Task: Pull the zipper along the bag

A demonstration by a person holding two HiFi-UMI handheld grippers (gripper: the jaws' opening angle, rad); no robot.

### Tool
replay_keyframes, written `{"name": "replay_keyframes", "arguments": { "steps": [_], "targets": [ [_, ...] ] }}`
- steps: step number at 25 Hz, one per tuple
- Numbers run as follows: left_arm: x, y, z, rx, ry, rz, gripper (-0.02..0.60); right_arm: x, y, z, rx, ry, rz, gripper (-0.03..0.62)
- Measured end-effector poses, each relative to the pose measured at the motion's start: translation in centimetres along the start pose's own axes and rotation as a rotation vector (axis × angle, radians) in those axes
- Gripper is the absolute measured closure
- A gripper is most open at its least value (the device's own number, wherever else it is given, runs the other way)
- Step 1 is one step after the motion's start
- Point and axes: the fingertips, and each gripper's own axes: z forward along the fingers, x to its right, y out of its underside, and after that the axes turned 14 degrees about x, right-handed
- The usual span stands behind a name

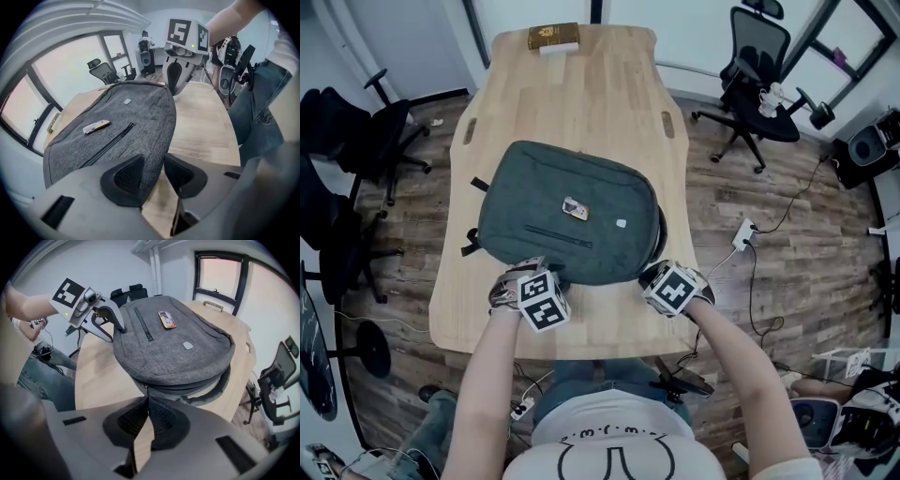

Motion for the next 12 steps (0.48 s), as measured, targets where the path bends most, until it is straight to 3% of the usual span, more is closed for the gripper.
{"name": "replay_keyframes", "arguments": {
  "steps": [5, 12],
  "targets": [
    [0.0, -0.3, 0.3, -0.008, -0.006, 0.033, 0.434, 3.2, 0.8, -1.1, -0.041, 0.035, -0.069, 0.537],
    [-0.4, -1.0, 0.7, 0.002, -0.016, 0.040, 0.445, 10.6, 0.0, -1.9, -0.034, 0.184, -0.086, 0.532]
  ]
}}
